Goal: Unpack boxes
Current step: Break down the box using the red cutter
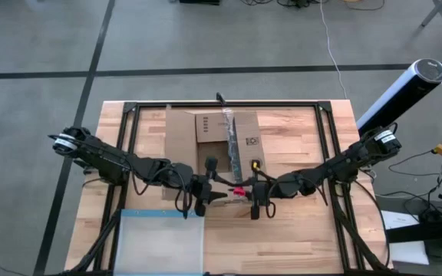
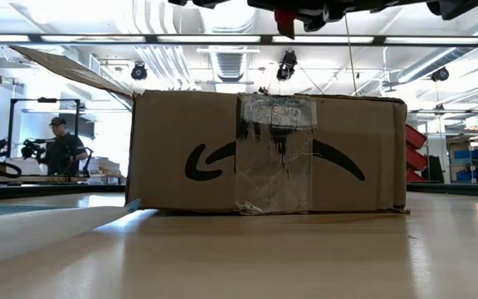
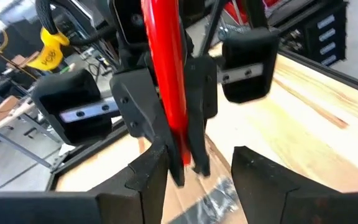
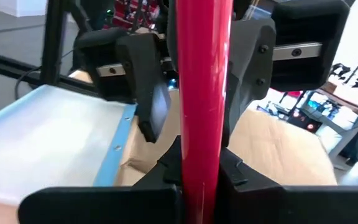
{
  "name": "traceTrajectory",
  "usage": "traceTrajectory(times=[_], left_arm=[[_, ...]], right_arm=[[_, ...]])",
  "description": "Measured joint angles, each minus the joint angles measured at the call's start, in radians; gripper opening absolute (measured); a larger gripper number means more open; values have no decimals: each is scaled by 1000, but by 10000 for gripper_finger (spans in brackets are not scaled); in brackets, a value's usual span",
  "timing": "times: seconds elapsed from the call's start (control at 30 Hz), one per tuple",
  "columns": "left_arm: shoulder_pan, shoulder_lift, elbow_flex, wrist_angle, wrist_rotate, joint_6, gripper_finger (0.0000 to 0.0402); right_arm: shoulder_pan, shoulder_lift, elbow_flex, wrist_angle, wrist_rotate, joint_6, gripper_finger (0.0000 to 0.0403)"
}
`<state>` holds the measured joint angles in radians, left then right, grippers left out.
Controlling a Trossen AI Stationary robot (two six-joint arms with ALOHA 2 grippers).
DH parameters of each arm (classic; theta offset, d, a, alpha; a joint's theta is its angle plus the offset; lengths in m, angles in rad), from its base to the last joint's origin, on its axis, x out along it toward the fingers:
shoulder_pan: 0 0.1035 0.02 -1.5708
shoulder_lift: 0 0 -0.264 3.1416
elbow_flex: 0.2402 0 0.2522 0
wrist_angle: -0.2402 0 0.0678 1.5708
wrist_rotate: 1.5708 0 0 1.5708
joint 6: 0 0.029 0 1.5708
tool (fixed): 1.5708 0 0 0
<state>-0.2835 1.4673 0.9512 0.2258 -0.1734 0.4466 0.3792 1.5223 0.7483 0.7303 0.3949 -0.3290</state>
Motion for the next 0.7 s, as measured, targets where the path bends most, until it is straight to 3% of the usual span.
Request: traceTrajectory(times=[0.2,0.5,0.7], left_arm=[[-10,0,0,-21,0,-31,164],[-10,0,-1,-21,-1,-38,151],[-10,0,-3,-28,-1,-38,140]], right_arm=[[17,0,0,-64,52,31,9],[21,-23,1,-348,203,165,9],[28,-79,83,-641,209,271,9]])
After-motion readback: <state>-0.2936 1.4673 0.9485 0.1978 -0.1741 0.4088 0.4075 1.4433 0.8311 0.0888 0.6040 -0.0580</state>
